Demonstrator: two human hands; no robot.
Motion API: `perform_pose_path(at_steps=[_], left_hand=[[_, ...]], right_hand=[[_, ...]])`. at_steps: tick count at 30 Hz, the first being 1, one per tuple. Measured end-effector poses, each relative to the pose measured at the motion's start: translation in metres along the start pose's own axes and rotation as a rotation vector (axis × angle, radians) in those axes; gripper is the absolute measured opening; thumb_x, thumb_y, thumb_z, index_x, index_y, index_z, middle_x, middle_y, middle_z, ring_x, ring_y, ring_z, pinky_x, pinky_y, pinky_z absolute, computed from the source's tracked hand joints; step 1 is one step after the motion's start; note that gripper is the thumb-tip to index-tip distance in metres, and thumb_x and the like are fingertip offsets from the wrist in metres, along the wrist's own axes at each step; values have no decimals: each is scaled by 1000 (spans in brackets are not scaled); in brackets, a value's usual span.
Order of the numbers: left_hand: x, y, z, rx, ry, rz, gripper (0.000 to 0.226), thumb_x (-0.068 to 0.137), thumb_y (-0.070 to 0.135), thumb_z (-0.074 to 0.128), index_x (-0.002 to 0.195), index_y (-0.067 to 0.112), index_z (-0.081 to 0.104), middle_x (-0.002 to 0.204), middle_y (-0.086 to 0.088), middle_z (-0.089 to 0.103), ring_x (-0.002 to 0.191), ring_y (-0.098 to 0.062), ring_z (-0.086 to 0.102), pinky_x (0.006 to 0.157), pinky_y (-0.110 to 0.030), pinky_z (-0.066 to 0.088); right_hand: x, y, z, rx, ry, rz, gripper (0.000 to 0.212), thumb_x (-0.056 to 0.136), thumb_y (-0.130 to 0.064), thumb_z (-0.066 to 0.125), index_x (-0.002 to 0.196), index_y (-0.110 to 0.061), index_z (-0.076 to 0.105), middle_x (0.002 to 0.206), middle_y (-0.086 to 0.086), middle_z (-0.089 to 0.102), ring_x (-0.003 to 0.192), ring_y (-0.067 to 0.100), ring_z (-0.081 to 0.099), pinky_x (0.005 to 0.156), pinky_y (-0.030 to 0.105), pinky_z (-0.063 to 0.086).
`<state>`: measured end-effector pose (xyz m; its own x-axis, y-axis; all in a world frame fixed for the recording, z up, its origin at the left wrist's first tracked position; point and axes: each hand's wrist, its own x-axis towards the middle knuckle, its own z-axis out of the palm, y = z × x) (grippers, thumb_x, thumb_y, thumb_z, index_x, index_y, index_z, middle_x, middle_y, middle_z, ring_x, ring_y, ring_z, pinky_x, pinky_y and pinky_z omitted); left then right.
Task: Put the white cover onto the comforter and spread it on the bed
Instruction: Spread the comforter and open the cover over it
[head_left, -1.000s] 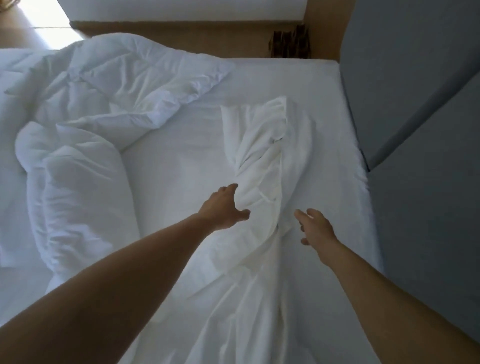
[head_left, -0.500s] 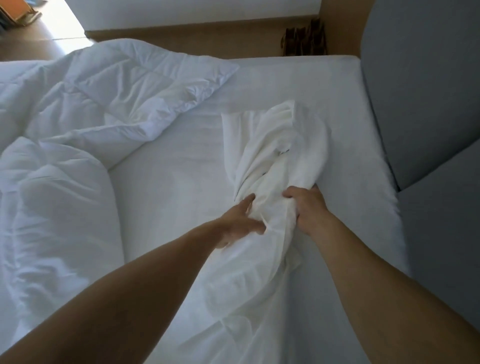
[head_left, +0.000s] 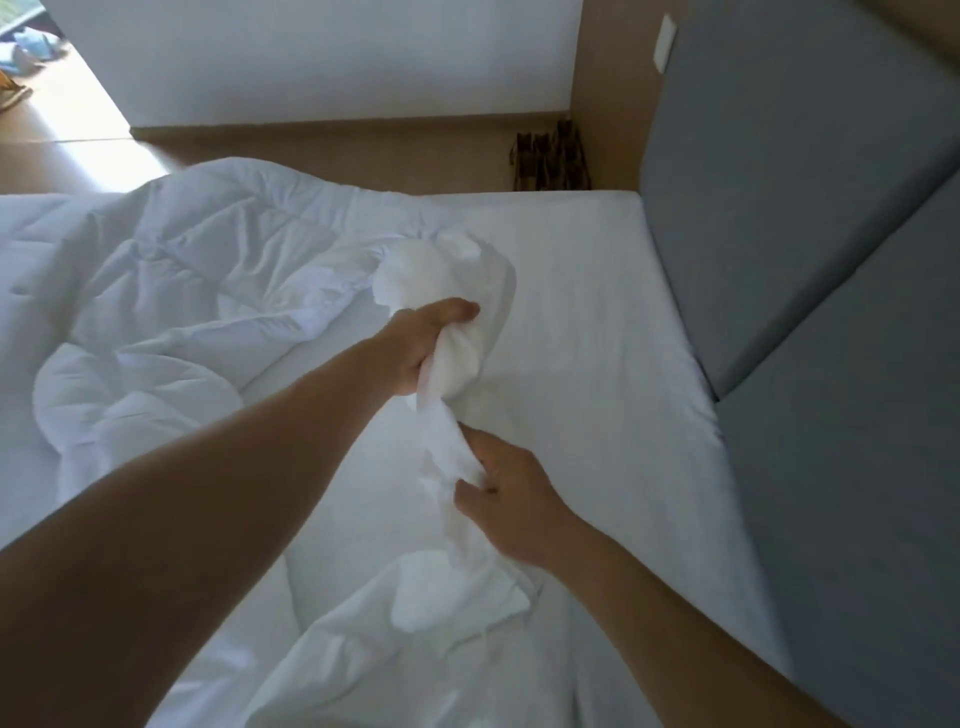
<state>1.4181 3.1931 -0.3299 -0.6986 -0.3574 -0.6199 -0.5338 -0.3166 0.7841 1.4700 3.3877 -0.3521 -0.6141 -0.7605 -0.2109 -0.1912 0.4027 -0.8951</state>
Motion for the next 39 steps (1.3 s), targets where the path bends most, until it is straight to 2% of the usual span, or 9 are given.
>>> perform_pose_path(at_steps=[4,7,10,16,20,23,27,33,39], left_hand=[[-24,1,-36,4,62,98,37,74,-3,57,110,1,61,83,-14,61,60,-25,63,52,-31,53],[-65,14,-58,318,-170,207,27,79,-1,56,100,10,65,75,-6,64,63,-18,63,57,-29,51],[-113,29,-70,660,-418,173,31,70,5,61,99,12,66,80,-1,70,72,-16,67,65,-30,53],[-159,19,-70,911,-616,24,32,68,-5,59,89,17,68,81,7,74,80,-11,70,70,-25,54],[-155,-14,-90,1196,-577,-43,33,74,-6,61,89,23,67,83,10,73,85,-12,68,74,-23,55],[-153,-44,-105,1462,-584,-246,46,73,9,75,115,21,63,119,0,67,111,-19,62,93,-28,50],[-158,-57,-109,1092,-553,-273,119,63,42,91,156,35,17,154,7,40,140,-15,40,116,-34,33],[-174,-37,-69,844,-311,200,23,76,4,72,87,23,64,76,7,64,69,-11,59,58,-17,45],[-199,12,-97,611,-338,234,28,52,-3,58,76,5,71,80,-12,68,79,-24,66,75,-35,53]], right_hand=[[-18,-13,-1,9,-386,90,53,89,-33,72,138,-41,54,127,-20,62,113,-4,58,100,15,41],[-10,-26,-31,124,13,117,30,88,-28,75,117,-28,70,101,-20,69,101,2,64,101,23,47],[8,-47,-76,1,391,51,60,88,-20,74,143,-21,48,128,-7,60,120,10,53,107,29,42],[20,-73,-79,-506,-235,88,113,72,-24,87,158,-34,14,163,-9,14,152,16,2,123,46,10],[-4,-24,-21,-599,-304,261,54,72,-40,77,122,-28,61,133,1,53,129,29,45,107,41,33],[-24,-4,18,-557,-235,156,24,86,-33,67,72,-28,49,81,-4,59,91,27,59,71,30,37],[-33,-53,27,-490,-66,-45,25,87,-26,63,77,-28,40,74,-8,54,79,23,57,60,30,35],[-37,-109,-1,-350,158,-243,24,82,-19,68,96,-24,49,82,-6,59,76,16,58,64,27,40],[-26,-66,-56,-182,-161,-101,118,59,-38,95,148,-52,18,154,-23,26,139,-1,28,110,28,36]])
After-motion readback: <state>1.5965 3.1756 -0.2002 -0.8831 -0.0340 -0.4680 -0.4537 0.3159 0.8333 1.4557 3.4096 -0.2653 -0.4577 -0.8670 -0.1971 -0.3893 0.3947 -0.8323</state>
